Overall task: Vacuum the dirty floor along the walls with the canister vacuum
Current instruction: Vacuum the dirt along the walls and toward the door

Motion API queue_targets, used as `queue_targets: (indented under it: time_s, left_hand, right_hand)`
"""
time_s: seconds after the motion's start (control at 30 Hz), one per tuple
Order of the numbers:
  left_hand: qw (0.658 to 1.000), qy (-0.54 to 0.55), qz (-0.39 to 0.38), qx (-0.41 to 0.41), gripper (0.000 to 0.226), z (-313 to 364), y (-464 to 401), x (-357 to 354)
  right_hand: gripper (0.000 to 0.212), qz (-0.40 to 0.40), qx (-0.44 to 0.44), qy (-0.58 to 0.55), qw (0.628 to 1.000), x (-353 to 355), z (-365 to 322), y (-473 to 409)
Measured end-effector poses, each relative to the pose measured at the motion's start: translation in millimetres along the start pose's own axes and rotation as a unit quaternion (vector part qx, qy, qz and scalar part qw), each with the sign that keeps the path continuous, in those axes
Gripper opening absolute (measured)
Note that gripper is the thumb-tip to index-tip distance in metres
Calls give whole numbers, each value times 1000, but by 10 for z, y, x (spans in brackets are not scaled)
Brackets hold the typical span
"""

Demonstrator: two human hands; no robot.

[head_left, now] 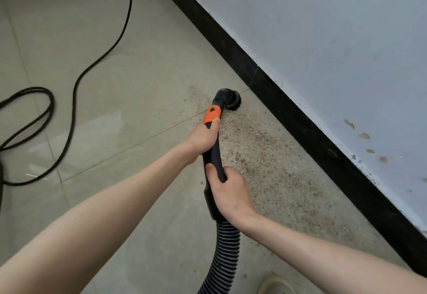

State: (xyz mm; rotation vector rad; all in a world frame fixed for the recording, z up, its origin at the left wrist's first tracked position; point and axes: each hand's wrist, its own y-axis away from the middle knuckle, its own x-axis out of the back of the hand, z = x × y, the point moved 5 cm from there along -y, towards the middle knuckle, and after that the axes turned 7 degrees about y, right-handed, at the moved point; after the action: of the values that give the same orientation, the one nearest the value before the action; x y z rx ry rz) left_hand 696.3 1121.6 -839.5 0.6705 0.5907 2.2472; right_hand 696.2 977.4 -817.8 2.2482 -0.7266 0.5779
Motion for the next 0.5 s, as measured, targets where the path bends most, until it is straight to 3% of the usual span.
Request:
queue_targets:
  time_s: [0.23,0.5]
  left_hand:
    - [998,32,49,-31,46,92,-41,308]
    - [983,97,154,12,52,-146,-144,1088]
  right_hand:
    - [43,-7,33,15,999,-62,-248,-109]
    - [44,-76,105,54,990,-419,-754,-332]
